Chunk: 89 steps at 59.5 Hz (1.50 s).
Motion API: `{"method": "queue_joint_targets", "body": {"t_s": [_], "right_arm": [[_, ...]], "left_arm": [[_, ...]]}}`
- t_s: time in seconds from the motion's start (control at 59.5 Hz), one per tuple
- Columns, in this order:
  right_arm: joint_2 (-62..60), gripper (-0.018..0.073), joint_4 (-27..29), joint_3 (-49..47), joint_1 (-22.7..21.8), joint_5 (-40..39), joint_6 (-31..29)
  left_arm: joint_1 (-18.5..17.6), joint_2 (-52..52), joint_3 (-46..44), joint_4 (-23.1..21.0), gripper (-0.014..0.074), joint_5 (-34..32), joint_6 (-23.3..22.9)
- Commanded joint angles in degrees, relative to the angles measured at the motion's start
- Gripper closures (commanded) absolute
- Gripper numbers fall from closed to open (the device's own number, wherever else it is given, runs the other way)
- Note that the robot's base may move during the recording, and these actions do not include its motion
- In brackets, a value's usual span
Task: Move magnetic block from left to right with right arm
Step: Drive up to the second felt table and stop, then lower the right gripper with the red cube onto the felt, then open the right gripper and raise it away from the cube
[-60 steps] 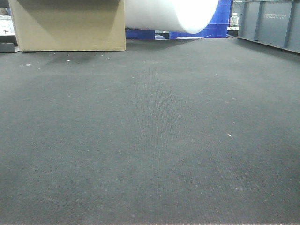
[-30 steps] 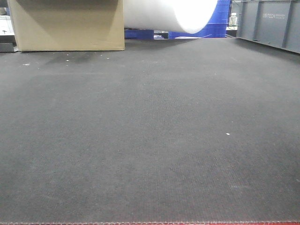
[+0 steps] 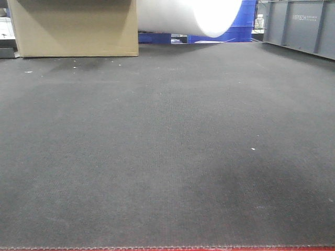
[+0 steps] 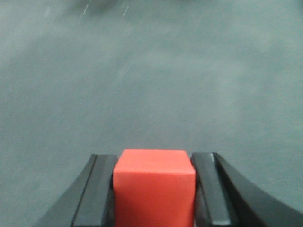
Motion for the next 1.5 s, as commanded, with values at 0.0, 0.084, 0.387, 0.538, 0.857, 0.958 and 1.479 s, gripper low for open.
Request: {"method": "queue_joint_targets", "body": {"t_s": [0.0, 0.084, 0.387, 0.538, 0.857, 0.958, 1.479], "right_arm": [[7.7, 0.0344, 0.8, -5.1, 3.6, -4.9, -0.8], [15.1, 0.0344, 0.8, -8.7, 7.9, -4.9, -0.8], [43.7, 0.0344, -2.2, -26.9, 17.9, 2.7, -0.4], [55.2, 0.0344, -2.0, -35.2, 18.0, 6.6, 1.7], [66.9, 0.0344, -1.9, -38.4, 18.0, 4.1, 1.7], [67.6, 0.0344, -1.9, -38.4, 18.0, 2.8, 2.0], [66.3, -0.0063, -0.9, -38.4, 18.0, 2.5, 3.2]], "left_arm": [[-0.1, -0.6, 0.6, 0.0, 0.0713, -5.1, -0.2], [-0.1, -0.6, 0.6, 0.0, 0.0713, -5.1, -0.2], [-0.1, -0.6, 0.6, 0.0, 0.0713, -5.1, -0.2], [-0.1, -0.6, 0.6, 0.0, 0.0713, -5.1, -0.2], [-0.1, -0.6, 0.6, 0.0, 0.0712, -5.1, -0.2], [-0.1, -0.6, 0.6, 0.0, 0.0712, -5.1, -0.2], [-0.1, -0.6, 0.6, 0.0, 0.0713, -5.1, -0.2]]}}
